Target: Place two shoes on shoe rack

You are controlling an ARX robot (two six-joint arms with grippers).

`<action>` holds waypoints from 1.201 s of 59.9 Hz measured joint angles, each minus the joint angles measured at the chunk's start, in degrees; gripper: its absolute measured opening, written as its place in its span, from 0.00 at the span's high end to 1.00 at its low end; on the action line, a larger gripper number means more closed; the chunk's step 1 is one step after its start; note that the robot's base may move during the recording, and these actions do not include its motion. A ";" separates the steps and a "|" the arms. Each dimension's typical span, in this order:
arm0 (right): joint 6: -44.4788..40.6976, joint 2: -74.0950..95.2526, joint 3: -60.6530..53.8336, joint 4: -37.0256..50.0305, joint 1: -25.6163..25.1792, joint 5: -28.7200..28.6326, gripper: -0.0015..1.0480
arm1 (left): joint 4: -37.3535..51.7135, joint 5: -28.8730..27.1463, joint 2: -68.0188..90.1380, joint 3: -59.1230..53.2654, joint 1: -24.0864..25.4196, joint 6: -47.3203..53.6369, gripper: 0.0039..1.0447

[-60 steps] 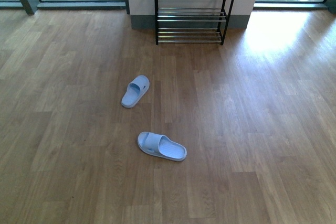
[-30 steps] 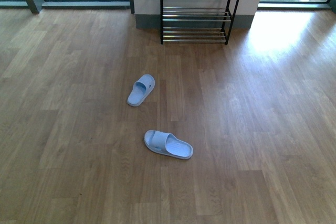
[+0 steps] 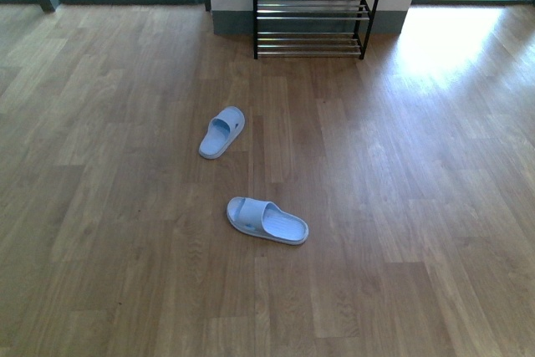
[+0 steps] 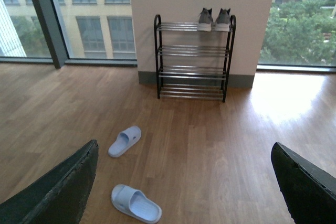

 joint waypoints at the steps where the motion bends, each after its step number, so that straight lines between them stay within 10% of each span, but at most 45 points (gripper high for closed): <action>1: 0.02 0.00 0.00 0.00 0.00 0.00 0.09 | 0.00 -0.02 0.00 0.00 0.00 0.00 0.09; 72: 0.02 0.00 0.00 0.00 0.00 0.00 0.09 | 0.00 0.00 0.00 0.00 0.00 0.02 0.09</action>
